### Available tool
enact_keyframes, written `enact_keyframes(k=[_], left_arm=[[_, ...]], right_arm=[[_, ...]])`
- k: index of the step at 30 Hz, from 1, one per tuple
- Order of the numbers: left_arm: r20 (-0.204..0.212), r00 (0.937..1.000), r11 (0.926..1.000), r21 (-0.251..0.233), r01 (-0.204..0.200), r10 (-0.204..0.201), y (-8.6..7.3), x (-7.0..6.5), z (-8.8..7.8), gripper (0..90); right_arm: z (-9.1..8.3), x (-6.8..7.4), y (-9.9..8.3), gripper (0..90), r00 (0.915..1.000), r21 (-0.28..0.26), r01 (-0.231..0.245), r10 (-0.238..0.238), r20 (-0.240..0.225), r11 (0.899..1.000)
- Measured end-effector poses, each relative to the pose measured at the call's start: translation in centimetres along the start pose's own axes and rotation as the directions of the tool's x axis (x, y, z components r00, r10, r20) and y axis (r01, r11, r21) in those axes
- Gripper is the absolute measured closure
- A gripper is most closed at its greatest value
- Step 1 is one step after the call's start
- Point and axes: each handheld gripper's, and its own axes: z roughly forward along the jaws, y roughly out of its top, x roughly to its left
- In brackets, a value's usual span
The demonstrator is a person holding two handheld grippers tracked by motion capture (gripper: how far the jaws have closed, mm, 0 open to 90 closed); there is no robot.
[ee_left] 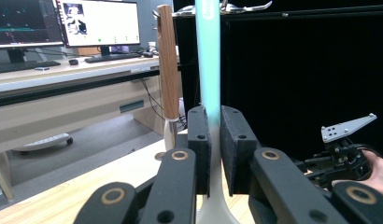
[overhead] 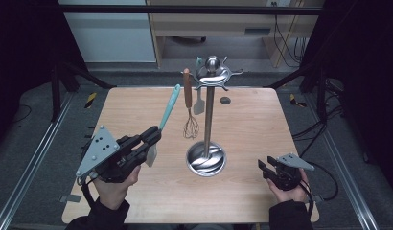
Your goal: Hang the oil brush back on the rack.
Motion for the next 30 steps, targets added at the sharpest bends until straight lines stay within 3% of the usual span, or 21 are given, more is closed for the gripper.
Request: enact_keyframes(k=[6, 30], left_arm=[[0.007, 0.9999, 0.9998, 0.014, 0.011, -0.011, 0.0, -0.2, 0.4, 82.6], [0.021, 0.9998, 0.9991, 0.042, -0.006, 0.005, 0.2, -1.0, 2.0, 82.6]], right_arm=[[0.0, 0.0, 0.0, 57.6, 1.0, 0.0, 0.0, 0.0, 0.001, 1.0], [0.0, 0.0, 0.0, 57.8, 1.0, -0.003, 0.001, -0.001, 0.001, 1.0]])
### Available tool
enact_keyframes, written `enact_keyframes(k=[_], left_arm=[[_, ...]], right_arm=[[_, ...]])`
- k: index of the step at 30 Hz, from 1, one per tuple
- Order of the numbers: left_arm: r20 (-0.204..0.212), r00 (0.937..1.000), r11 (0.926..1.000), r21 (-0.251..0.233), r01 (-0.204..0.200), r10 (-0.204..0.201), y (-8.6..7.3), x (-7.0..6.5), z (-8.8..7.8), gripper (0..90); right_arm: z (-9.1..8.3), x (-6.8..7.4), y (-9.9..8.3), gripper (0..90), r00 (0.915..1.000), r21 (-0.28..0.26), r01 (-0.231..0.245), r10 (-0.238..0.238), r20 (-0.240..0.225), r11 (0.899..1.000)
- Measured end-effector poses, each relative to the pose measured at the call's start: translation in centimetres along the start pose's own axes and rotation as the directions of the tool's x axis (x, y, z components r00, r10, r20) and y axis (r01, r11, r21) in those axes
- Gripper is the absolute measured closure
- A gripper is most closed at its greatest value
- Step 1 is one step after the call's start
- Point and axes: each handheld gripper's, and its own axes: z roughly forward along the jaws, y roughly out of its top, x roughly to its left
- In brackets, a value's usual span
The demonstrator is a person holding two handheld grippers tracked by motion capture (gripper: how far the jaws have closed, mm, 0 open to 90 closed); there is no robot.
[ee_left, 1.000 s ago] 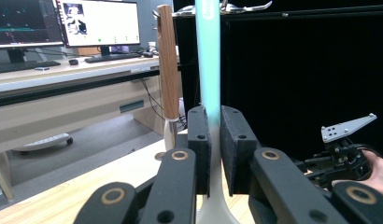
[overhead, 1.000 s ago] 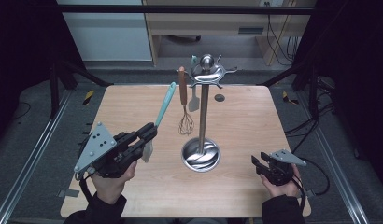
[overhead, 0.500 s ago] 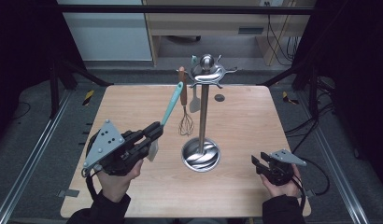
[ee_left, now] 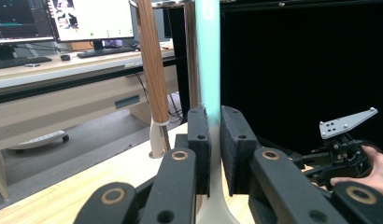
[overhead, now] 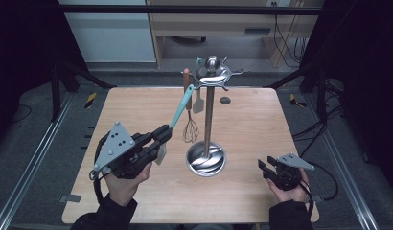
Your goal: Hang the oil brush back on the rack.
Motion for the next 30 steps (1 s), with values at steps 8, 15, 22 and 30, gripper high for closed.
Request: enact_keyframes(k=[8, 15, 22, 30], left_arm=[[0.0, 1.0, 0.9999, 0.013, -0.005, 0.005, 0.1, -0.1, 0.5, 82.6], [-0.003, 0.9999, 0.9991, 0.042, -0.011, 0.011, 0.0, -0.1, 1.1, 82.6], [-0.019, 0.9994, 0.9982, 0.053, -0.027, 0.028, -0.1, -0.2, 1.9, 82.6], [-0.033, 0.999, 0.9975, 0.066, -0.027, 0.03, -0.3, -0.4, 2.9, 82.5]], right_arm=[[0.0, 0.0, 0.0, 57.9, 1.0, 0.0, 0.002, -0.002, 0.0, 1.0], [0.0, 0.0, 0.0, 58.1, 1.0, 0.003, -0.002, 0.002, -0.002, 1.0], [0.0, 0.0, 0.0, 58.2, 1.0, 0.004, -0.001, 0.001, -0.004, 1.0], [0.0, 0.0, 0.0, 58.3, 1.0, 0.004, -0.001, 0.001, -0.004, 1.0]])
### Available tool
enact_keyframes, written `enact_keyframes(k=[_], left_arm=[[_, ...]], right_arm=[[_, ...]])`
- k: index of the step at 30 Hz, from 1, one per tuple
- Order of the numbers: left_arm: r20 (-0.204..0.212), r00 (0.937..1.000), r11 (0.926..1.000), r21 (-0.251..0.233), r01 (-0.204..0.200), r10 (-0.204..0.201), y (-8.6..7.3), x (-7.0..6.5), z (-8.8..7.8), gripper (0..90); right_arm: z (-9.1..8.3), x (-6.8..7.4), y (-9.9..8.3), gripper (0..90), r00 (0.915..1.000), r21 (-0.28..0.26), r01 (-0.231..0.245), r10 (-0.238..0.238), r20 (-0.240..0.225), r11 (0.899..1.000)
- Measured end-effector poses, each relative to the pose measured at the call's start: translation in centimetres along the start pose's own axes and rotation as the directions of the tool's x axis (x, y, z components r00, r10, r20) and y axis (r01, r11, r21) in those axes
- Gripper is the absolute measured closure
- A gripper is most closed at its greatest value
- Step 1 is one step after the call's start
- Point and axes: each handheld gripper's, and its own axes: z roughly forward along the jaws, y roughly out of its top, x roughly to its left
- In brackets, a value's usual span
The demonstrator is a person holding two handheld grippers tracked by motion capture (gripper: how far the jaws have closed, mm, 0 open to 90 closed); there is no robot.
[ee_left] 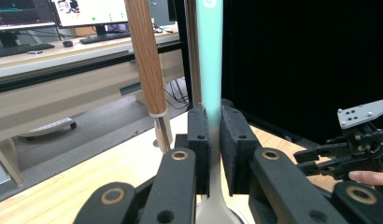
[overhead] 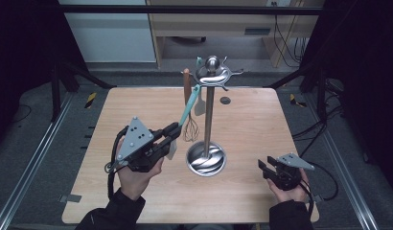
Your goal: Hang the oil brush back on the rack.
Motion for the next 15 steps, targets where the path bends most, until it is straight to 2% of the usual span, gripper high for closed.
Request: enact_keyframes(k=[5, 10, 15], left_arm=[[-0.008, 1.0, 1.0, 0.008, -0.001, 0.001, -0.2, -0.1, 0.7, 82.5], [-0.008, 0.9998, 0.9997, 0.014, 0.019, -0.019, -0.4, -0.3, 1.3, 82.4], [-0.015, 0.9997, 0.9998, -0.002, 0.019, -0.019, -0.6, -0.3, 1.9, 82.4]], right_arm=[[0.0, 0.0, 0.0, 58.3, 1.0, -0.001, 0.003, -0.003, 0.002, 1.0], [0.0, 0.0, 0.0, 58.2, 1.0, -0.001, 0.004, -0.004, 0.002, 1.0], [0.1, 0.0, 0.0, 58.1, 1.0, -0.002, 0.008, -0.008, 0.0, 1.0]])
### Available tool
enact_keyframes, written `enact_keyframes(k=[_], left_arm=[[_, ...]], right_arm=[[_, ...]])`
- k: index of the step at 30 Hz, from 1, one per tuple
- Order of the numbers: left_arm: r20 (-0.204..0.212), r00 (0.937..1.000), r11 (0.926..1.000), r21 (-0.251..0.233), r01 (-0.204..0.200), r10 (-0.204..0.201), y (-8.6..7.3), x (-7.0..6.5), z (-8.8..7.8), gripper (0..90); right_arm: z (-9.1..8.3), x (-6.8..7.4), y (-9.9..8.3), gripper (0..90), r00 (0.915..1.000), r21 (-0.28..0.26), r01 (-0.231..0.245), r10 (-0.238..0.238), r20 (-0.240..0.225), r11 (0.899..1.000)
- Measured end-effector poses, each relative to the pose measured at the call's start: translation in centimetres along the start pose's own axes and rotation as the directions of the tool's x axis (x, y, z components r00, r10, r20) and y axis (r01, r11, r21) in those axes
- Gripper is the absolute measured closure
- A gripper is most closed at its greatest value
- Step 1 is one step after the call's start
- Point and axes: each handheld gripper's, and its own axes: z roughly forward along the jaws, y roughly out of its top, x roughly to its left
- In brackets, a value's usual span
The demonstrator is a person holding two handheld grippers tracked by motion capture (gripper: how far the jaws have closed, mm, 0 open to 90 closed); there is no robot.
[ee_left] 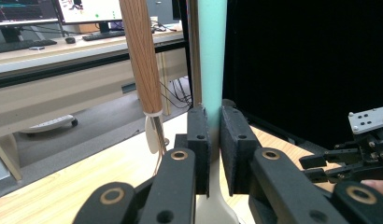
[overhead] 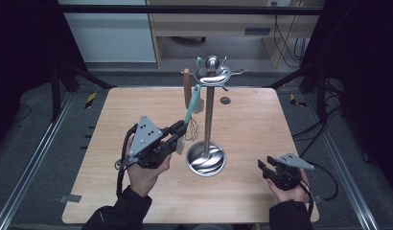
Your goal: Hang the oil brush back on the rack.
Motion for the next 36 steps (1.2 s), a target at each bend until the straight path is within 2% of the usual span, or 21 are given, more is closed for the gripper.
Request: enact_keyframes(k=[1, 4, 11, 13, 14, 16, 20, 22, 24, 30, 36], left_arm=[[0.003, 0.9999, 0.9999, 0.005, 0.013, -0.013, -0.1, -0.1, 0.1, 82.4], [0.0, 0.9999, 0.9999, 0.002, 0.014, -0.014, -0.1, -0.1, 0.4, 82.4], [-0.016, 0.9999, 0.9999, -0.016, -0.003, 0.003, -0.4, -0.2, 1.1, 82.4], [-0.008, 0.9999, 0.9998, -0.014, 0.014, -0.014, -0.5, -0.2, 1.3, 82.4], [-0.012, 0.9999, 0.9998, -0.022, 0.004, -0.005, -0.5, -0.2, 1.4, 82.4], [-0.008, 0.9998, 0.9997, -0.019, 0.018, -0.018, -0.6, -0.3, 1.7, 82.4], [-0.013, 0.9998, 0.9997, -0.018, 0.017, -0.018, -0.6, -0.3, 2.1, 82.8], [-0.026, 0.9997, 0.9995, -0.03, 0.005, -0.006, -0.6, -0.3, 2.2, 90.0], [-0.013, 0.9997, 0.9995, -0.025, 0.021, -0.021, -0.7, -0.2, 2.3, 90.0], [-0.014, 0.9995, 0.9996, 0.007, 0.027, -0.027, -1.3, 0.5, 2.2, 90.0], [-0.002, 0.9996, 0.9968, 0.074, 0.03, -0.03, -2.8, 1.9, 1.2, 88.6]], right_arm=[[0.0, 0.0, 0.0, 58.2, 1.0, 0.001, -0.003, 0.003, -0.002, 1.0], [0.0, 0.0, 0.0, 58.2, 1.0, 0.002, -0.003, 0.003, -0.003, 1.0], [0.0, 0.0, 0.0, 58.1, 1.0, 0.004, -0.003, 0.003, -0.003, 1.0], [0.0, 0.0, 0.0, 58.1, 1.0, 0.003, -0.002, 0.002, -0.001, 1.0], [0.1, 0.0, -0.1, 58.0, 1.0, 0.0, 0.008, -0.008, 0.002, 1.0], [0.0, 0.0, 0.0, 58.0, 1.0, 0.002, -0.001, 0.001, -0.003, 1.0], [0.0, 0.0, 0.0, 58.1, 1.0, 0.001, 0.001, -0.001, -0.002, 1.0], [0.0, 0.0, 0.0, 58.1, 1.0, 0.001, 0.0, 0.0, -0.004, 1.0], [0.0, 0.0, 0.0, 58.1, 1.0, -0.001, 0.001, -0.001, -0.003, 1.0], [0.0, 0.0, 0.0, 58.0, 1.0, 0.0, -0.001, 0.001, -0.005, 1.0], [0.0, 0.0, 0.0, 57.6, 1.0, 0.001, 0.0, 0.0, -0.002, 1.0]])
